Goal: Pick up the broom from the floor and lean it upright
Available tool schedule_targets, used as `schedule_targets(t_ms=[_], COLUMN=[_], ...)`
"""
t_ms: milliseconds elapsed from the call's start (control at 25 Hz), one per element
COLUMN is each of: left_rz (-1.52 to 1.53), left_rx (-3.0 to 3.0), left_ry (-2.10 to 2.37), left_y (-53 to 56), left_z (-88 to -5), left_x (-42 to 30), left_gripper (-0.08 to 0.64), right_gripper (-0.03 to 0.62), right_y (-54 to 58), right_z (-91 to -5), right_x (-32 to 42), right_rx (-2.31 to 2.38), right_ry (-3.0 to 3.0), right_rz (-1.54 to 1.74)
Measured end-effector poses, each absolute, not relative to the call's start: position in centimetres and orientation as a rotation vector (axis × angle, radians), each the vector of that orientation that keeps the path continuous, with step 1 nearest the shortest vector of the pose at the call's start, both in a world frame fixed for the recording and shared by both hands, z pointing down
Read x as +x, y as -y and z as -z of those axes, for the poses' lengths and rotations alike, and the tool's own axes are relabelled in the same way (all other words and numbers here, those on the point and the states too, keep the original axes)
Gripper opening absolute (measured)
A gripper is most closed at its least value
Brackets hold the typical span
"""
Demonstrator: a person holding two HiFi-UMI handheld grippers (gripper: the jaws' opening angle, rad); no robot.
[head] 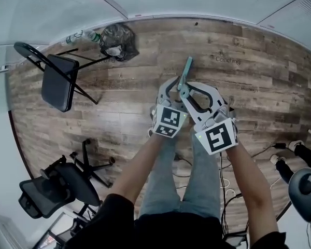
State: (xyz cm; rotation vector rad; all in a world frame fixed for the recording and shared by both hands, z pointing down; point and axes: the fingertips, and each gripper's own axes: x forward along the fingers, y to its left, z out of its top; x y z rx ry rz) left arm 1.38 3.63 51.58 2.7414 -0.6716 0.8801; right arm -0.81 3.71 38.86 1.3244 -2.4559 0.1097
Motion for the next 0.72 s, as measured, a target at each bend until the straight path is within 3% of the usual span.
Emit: schedule_targets(t_ms=[120, 160, 200, 240, 720], left_rz=[-0.911, -0.909, -0.900, -0.889, -0.941], left_rx=[2.740, 2.746, 2.757, 2.774, 2.860], left_ry=[0.675, 0.682, 0.687, 0.681, 0.209], left_y=[-3.6, -3.7, -3.8, -3.9, -7.3], left_z=[-52.0, -51.8, -51.5, -51.1, -46.7], left_x=[3.3, 3.7, 4.3, 5.1, 13.2], left_gripper=[0.236, 0.201, 0.109, 0.100, 0.098], right_gripper=[0.091, 0.091, 0.091, 0.091, 0.106], right_y=[-4.1, -4.2, -4.3, -4.4, -5.0], right_z=[-37.2, -36.6, -36.1, -35.8, -31.9], right_x=[0.5, 1.0, 1.7, 2.5, 10.9], right_rx=[1.388, 1.409, 1.432, 1.454, 1.475], right_ry=[2.476, 2.484, 2.488, 2.486, 2.559], right_rz=[-0.120, -0.113, -0.108, -0.112, -0.069])
